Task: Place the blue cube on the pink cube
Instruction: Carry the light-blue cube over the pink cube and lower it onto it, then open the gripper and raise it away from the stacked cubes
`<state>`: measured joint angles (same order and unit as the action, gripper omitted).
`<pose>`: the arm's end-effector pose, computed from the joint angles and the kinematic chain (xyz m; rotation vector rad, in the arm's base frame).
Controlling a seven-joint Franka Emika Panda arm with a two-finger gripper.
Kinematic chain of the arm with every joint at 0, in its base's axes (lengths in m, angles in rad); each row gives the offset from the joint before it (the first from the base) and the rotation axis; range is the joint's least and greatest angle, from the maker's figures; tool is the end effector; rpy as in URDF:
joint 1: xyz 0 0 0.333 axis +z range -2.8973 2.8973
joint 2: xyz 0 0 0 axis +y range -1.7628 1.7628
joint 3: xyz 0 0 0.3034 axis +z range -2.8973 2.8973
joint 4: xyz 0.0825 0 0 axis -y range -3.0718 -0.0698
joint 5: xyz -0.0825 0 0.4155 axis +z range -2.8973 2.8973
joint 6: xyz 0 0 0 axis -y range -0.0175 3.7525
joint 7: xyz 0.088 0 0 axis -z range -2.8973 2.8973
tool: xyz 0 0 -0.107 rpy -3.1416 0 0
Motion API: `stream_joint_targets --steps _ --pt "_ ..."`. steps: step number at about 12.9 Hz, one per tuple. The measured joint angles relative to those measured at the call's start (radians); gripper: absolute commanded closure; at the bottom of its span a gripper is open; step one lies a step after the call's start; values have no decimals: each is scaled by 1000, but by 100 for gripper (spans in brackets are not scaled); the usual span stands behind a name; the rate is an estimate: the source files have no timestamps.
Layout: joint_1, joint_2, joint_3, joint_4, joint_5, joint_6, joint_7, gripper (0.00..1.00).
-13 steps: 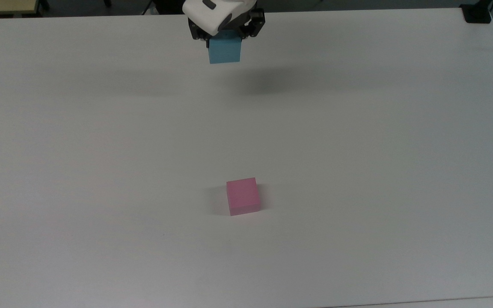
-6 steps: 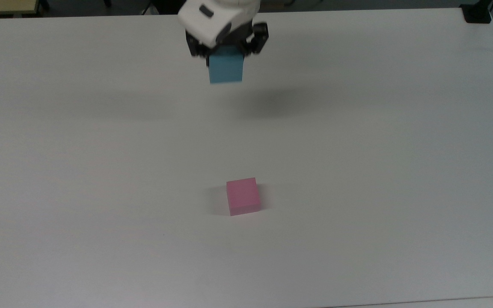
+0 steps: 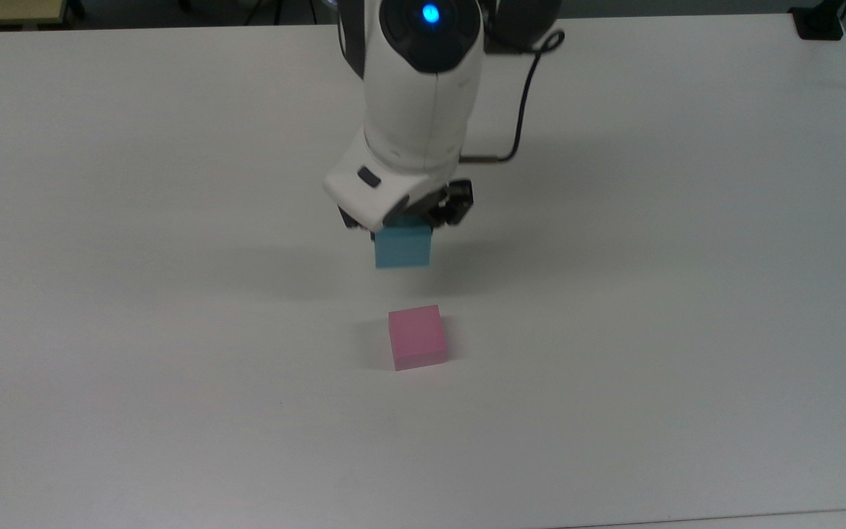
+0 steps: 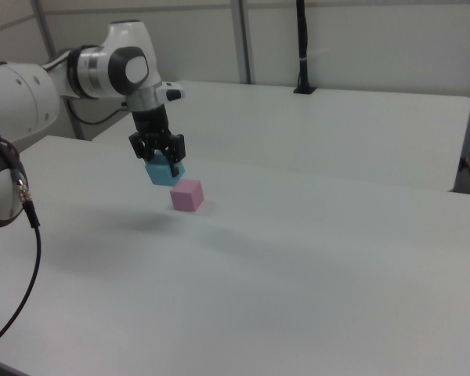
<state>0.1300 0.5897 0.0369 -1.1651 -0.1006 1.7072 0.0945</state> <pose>0.7360 0.1076 0.4338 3.0543 0.1264 -0.0561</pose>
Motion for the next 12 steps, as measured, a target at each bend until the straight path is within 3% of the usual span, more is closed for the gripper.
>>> stream_joint_targets --steps 2,6,8,11,12 --pt "39 56 -41 30 0 91 35 79" --pt "65 76 -54 48 0 176 92 75" --pt "89 106 -80 48 0 214 105 68" --pt "100 141 -98 49 0 273 123 43" --pt "101 142 -98 49 0 273 123 29"
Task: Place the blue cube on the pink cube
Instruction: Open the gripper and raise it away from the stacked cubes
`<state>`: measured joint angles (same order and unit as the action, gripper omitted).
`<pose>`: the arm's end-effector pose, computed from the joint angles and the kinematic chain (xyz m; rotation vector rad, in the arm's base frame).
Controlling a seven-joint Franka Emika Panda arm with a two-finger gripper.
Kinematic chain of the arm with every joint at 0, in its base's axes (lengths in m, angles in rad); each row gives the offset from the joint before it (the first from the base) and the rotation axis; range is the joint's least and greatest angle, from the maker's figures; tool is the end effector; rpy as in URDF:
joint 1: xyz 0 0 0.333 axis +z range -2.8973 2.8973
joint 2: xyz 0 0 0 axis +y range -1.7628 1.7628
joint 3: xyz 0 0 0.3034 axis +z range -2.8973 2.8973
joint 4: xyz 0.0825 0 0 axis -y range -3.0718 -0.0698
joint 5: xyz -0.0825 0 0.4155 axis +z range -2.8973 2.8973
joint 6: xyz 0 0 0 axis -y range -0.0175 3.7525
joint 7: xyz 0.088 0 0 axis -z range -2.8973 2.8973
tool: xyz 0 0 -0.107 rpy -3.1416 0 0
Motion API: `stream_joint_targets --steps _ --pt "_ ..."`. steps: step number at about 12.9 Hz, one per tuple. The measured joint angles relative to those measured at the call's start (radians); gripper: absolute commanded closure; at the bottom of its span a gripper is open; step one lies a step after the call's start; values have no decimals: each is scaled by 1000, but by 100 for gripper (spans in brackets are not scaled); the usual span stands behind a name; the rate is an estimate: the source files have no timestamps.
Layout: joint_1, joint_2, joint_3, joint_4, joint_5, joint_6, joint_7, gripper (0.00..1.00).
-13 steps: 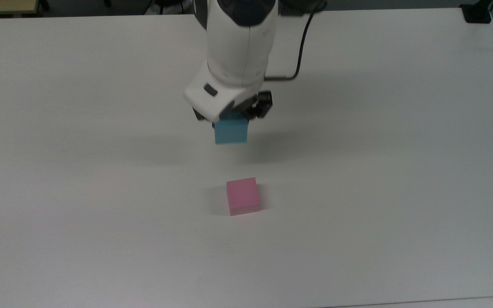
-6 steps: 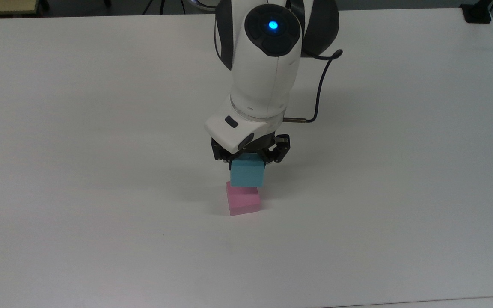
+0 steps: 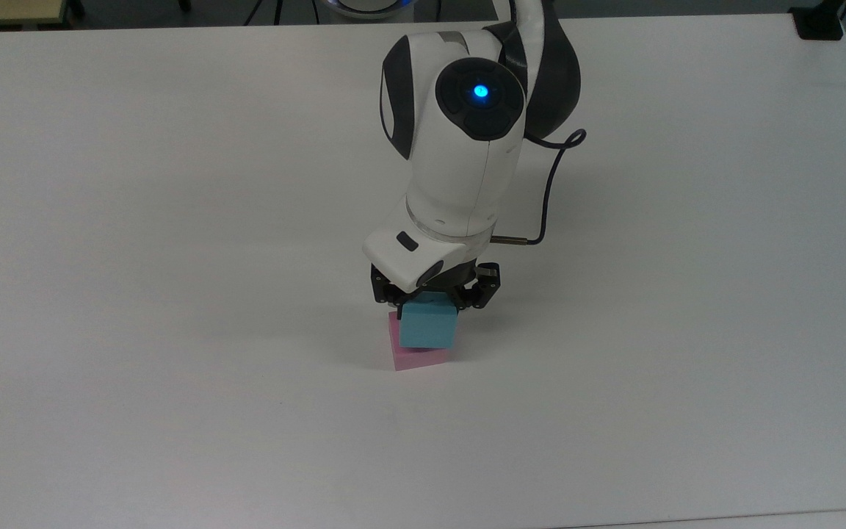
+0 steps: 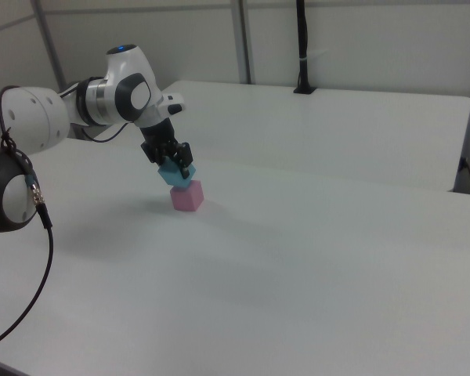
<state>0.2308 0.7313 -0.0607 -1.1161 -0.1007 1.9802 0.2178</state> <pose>0.7750 0.1408 0.3765 3.0263 0.0068 0.2388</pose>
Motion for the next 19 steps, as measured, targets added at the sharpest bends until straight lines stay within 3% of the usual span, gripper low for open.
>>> stream_joint_targets --steps 2,10,11,13,16,19 --pt "3 2 -1 -1 0 0 1 0" --pt "5 -5 -5 -3 0 -8 1 0" --pt "6 -51 -5 -11 0 -31 1 0" --pt "9 -236 -5 -87 1 -151 1 0" --pt "-12 -568 -7 -344 2 -261 3 0" --pt "-88 -744 7 -540 3 -280 3 0"
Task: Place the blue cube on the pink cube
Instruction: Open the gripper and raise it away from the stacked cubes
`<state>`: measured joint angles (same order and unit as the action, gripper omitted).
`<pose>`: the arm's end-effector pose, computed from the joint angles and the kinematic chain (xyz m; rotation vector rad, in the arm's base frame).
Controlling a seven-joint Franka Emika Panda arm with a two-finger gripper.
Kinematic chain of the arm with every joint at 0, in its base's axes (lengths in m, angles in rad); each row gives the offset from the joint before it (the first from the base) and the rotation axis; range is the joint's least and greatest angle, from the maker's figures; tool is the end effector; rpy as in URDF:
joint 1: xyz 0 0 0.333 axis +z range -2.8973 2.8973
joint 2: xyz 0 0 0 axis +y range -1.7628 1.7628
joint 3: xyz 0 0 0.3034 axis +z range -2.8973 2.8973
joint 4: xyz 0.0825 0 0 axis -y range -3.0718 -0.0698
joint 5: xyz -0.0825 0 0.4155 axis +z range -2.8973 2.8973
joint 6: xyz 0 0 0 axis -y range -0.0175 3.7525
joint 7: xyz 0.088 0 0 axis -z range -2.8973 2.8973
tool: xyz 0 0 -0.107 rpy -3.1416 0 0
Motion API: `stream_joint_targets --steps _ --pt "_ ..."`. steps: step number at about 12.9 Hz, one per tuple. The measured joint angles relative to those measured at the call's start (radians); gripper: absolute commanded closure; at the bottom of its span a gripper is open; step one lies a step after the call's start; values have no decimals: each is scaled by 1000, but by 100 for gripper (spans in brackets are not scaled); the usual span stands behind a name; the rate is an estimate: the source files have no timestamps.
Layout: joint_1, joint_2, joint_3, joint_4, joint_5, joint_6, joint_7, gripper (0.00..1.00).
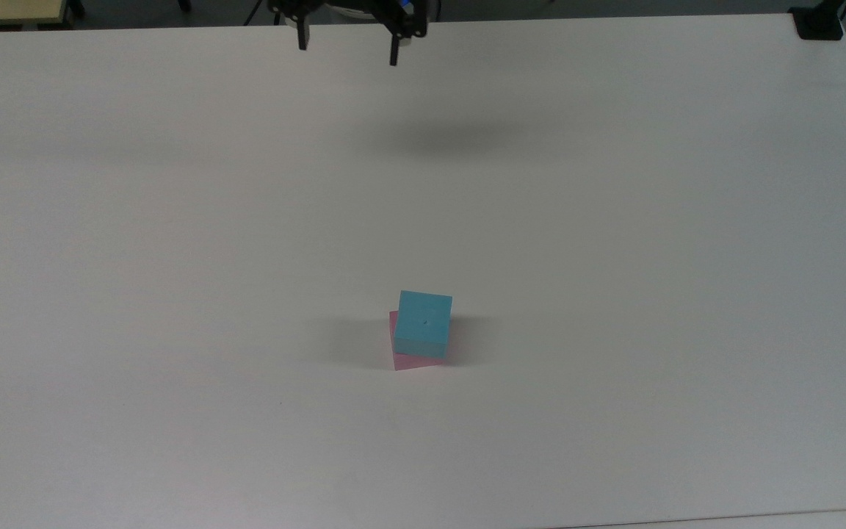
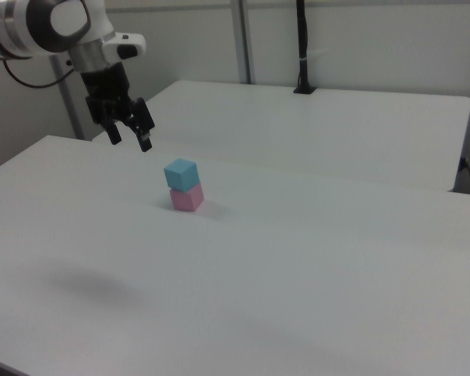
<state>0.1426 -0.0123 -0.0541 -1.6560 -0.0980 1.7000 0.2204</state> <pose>0.5916 0.0430 0.5880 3.0470 -0.1861 0.1077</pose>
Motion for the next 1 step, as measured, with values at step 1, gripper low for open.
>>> stream_joint_targets --steps 1 --pt "-35 -11 19 -22 0 0 -2 0"
